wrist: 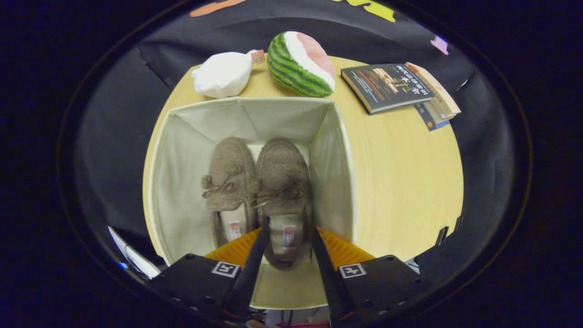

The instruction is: Open the storage box then place both shoes into the box .Put the left shoe in first, then the right shoe, with the right side of both shoes facing outward in a uniform manner.

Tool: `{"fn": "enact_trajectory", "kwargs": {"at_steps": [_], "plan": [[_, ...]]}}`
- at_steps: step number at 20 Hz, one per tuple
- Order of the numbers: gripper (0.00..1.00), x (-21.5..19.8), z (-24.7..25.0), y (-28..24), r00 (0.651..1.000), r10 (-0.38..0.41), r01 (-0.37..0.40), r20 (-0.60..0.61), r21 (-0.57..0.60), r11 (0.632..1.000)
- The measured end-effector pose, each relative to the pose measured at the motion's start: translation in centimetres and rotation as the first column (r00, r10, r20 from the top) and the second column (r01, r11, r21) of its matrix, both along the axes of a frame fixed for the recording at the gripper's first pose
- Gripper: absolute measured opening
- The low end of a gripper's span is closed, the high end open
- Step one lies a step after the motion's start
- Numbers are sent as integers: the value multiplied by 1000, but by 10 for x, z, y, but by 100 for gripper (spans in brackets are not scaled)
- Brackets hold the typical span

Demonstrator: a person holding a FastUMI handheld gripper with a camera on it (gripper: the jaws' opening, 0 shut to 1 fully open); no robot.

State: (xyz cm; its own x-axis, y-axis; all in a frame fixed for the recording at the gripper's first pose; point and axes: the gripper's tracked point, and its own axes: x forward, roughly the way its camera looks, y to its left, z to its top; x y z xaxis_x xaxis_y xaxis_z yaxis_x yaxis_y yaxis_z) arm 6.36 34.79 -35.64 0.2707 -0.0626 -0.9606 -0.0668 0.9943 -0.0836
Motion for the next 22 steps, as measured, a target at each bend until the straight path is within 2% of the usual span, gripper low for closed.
{"fn": "enact_trajectory", "kwargs": {"at_steps": [2,5,8,12,15,19,22], "plan": [[74,-9,23,-2,998,35,-36,61,18,999],[97,-15,55,-21,983,14,-19,182,25,1000],[97,-26,92,-43,950,5,-21,311,47,999],[97,-51,149,-94,883,9,-29,470,35,999],[96,-58,200,-145,796,0,-16,605,21,1000],[96,-74,269,-223,639,-13,49,769,-24,999],[96,-94,293,-250,592,-48,41,805,30,999]]}}
